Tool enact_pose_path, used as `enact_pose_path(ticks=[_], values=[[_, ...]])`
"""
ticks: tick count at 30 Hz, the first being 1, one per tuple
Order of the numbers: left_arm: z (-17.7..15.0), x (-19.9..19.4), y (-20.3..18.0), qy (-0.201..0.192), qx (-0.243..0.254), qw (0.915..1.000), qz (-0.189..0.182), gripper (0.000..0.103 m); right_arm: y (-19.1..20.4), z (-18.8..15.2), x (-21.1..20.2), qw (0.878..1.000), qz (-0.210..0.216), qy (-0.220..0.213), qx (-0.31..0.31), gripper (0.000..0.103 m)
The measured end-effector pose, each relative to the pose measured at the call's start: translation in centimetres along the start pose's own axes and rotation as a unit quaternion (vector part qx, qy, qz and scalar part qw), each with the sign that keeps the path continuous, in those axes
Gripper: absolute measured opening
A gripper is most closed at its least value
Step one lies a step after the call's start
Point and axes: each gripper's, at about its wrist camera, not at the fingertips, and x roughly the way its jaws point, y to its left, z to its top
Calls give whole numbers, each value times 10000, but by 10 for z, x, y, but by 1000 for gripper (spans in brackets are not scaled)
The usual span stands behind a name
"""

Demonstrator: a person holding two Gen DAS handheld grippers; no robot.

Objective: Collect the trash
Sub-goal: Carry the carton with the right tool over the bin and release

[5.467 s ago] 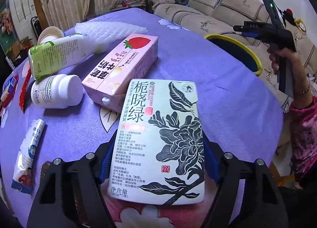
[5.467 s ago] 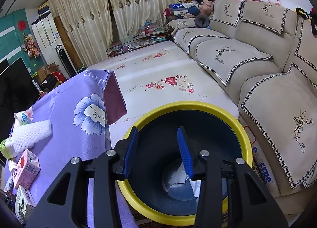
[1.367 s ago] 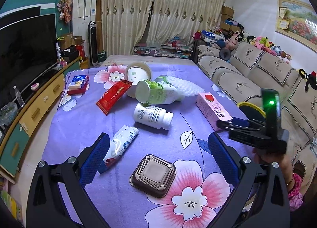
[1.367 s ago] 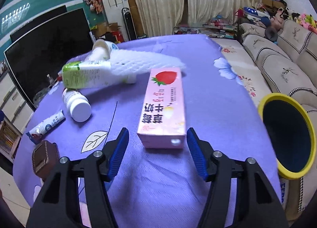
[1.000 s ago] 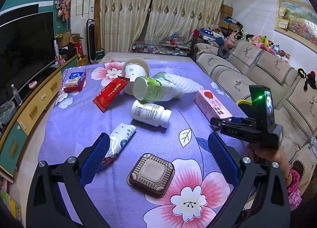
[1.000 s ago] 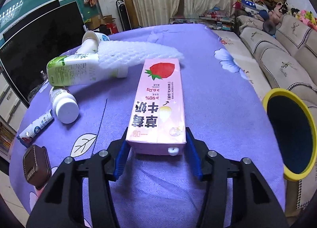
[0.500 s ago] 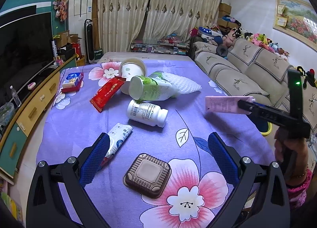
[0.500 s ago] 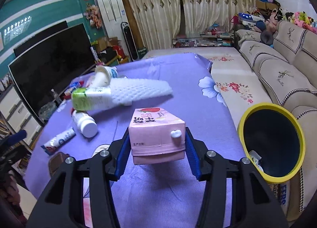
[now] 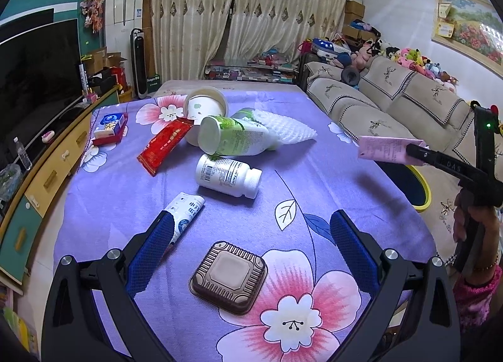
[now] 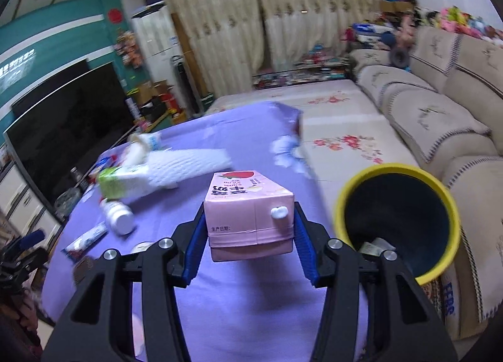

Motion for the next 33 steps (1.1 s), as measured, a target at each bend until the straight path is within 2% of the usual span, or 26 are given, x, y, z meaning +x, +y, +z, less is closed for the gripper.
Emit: enact_pose_path(ticks=[4, 10, 21, 27, 33], values=[[0, 4, -3, 40, 15, 10000, -23, 98, -39, 2, 0, 9980, -516, -84, 358, 49], [3, 12, -11, 97, 89, 9999, -46, 98, -97, 1, 8, 9871, -1396, -124, 770, 49], [6, 22, -25, 201, 216, 9995, -90, 98, -150, -2, 55, 9769, -1798, 313, 1108, 49], [6, 27, -24, 254, 207, 9994, -100, 98, -163, -9, 71, 9720, -1932, 493, 1241, 49], [5, 28, -23, 280, 204, 9994, -86, 98, -160, -9, 66, 9710, -1987, 409, 1263, 51]])
